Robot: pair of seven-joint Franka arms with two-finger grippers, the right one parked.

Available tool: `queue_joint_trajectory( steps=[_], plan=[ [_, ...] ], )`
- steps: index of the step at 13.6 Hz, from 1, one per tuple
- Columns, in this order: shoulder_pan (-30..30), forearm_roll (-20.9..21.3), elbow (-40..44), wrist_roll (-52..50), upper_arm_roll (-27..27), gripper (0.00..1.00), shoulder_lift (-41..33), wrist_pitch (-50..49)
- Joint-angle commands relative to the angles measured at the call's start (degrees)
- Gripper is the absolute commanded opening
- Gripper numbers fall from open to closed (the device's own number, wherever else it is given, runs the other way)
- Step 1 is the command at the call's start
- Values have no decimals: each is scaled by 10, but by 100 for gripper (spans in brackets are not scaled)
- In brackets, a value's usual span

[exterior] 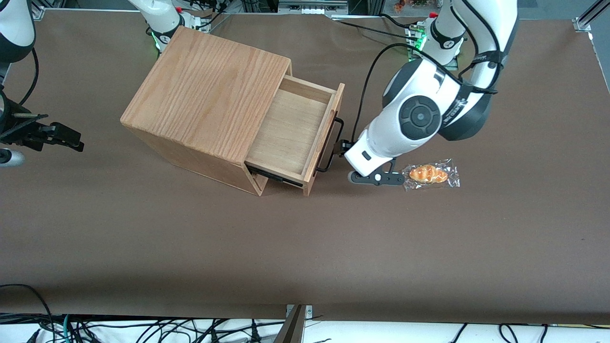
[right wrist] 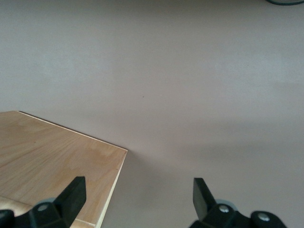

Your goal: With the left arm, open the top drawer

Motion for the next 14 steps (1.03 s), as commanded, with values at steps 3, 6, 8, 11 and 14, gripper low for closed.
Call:
queue_joint_trajectory(
  steps=[3,6,8,11,14],
  plan=[
    [31,82,-9,12,6,100,-35,-14],
    [77,85,-9,23,3,100,-42,-25],
    [114,84,-8,106,0,100,-45,-25],
    [117,87,-9,118,11,100,-60,-36],
    [145,88,-9,121,21,100,-70,-44]
  ],
)
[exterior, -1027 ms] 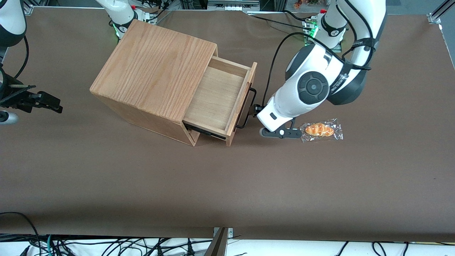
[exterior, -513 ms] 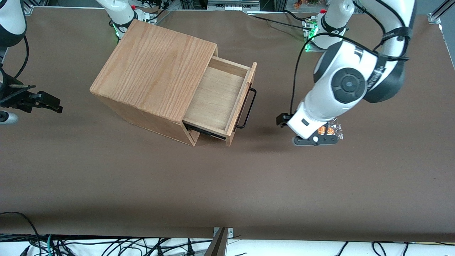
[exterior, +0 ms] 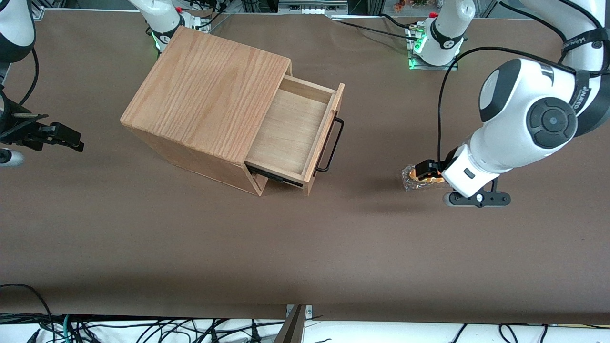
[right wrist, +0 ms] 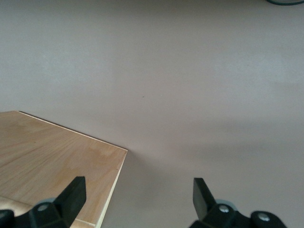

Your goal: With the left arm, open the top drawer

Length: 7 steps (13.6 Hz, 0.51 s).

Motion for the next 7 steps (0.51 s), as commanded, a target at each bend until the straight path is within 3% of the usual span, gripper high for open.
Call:
queue_joint_trajectory(
  steps=[1,4,7],
  plan=[
    [27,15,-10,13,0,100,-20,-21],
    [47,17,-10,21,1,100,-22,-35],
    [85,13,-12,137,3,100,-27,-34]
  ],
)
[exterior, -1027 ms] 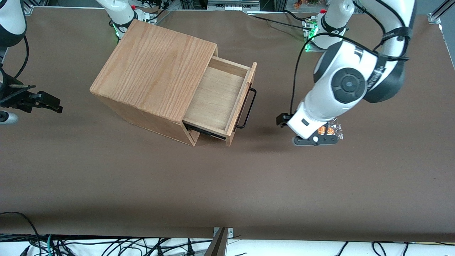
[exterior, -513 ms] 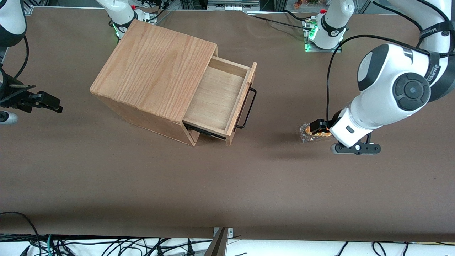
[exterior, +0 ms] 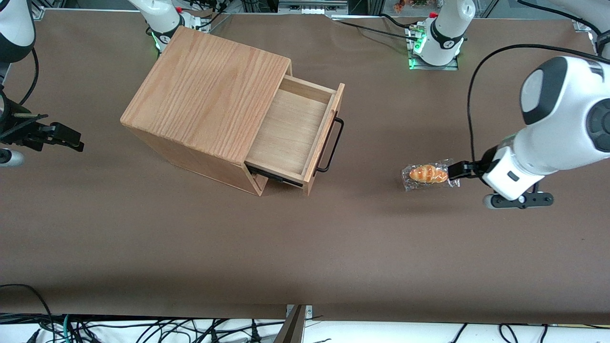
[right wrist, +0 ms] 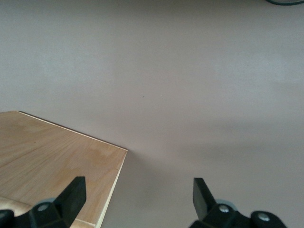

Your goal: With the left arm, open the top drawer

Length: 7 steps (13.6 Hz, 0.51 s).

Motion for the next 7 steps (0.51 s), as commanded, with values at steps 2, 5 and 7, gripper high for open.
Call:
queue_joint_trajectory(
  steps=[2,5,7],
  plan=[
    [26,12,-12,80,15,100,-18,-6],
    [26,12,-15,119,51,100,-22,-3],
    [23,5,-15,161,78,100,-22,-1]
  ],
)
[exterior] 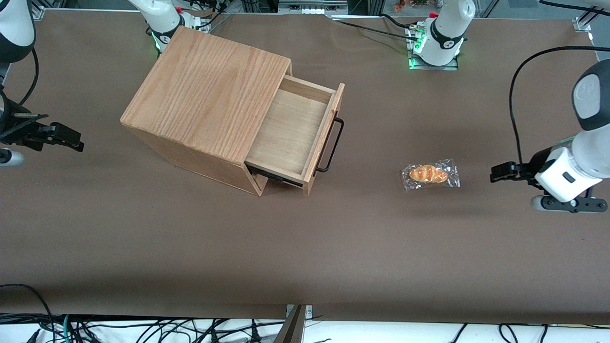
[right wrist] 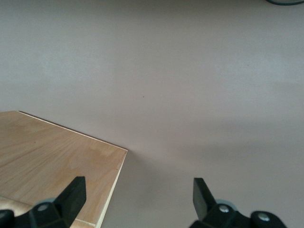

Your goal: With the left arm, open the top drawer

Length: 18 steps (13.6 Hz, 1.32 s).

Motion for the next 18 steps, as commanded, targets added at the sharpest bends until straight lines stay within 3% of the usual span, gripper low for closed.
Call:
queue_joint_trajectory(
  steps=[1,18],
  plan=[
    [-6,3,-15,56,30,100,-16,2],
    [-14,-10,-28,86,50,100,-45,23]
  ],
)
